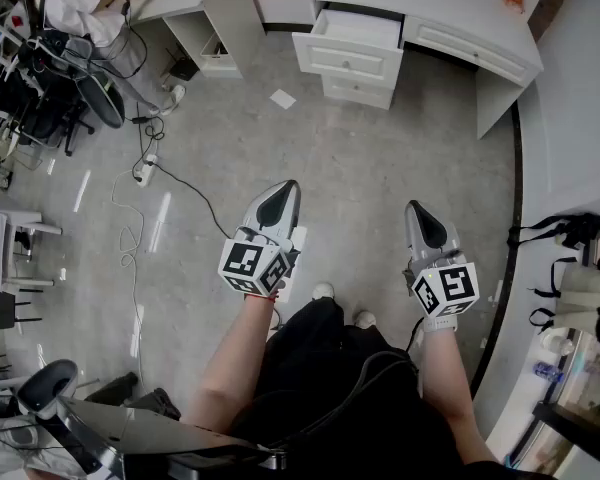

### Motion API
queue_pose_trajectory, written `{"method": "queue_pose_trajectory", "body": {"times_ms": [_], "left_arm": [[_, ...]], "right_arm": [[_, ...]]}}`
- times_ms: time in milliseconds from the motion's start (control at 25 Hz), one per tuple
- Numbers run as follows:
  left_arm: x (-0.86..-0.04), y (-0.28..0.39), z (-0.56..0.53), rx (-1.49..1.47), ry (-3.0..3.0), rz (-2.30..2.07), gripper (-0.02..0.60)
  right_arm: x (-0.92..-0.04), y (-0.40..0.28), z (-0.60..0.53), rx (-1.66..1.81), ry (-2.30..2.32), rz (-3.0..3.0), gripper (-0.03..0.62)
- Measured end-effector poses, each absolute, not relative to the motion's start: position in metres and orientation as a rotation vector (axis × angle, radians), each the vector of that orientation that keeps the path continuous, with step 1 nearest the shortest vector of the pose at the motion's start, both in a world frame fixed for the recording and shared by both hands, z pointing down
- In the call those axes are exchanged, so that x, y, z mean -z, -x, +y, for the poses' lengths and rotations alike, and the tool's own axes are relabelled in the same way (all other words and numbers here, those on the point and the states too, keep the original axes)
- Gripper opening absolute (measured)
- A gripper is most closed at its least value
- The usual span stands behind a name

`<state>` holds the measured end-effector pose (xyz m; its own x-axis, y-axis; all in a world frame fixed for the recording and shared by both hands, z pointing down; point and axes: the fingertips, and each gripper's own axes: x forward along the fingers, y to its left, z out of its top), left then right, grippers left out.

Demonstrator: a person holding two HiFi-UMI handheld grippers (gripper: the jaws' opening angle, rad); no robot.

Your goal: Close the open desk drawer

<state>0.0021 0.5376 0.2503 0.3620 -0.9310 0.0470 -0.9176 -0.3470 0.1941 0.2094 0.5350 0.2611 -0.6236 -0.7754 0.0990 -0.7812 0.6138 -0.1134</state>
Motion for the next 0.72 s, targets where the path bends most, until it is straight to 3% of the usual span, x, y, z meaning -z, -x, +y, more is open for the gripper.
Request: {"method": "queue_pose_trajectory", "body": {"times_ms": [720], "left_arm": [[-0.267,0.068,0.498,0.105,-2.449,-1.597,0.003]], "right_arm": [[-0.271,-0.157,0.508,-0.258,-1.469,-2.758,0.0]]}}
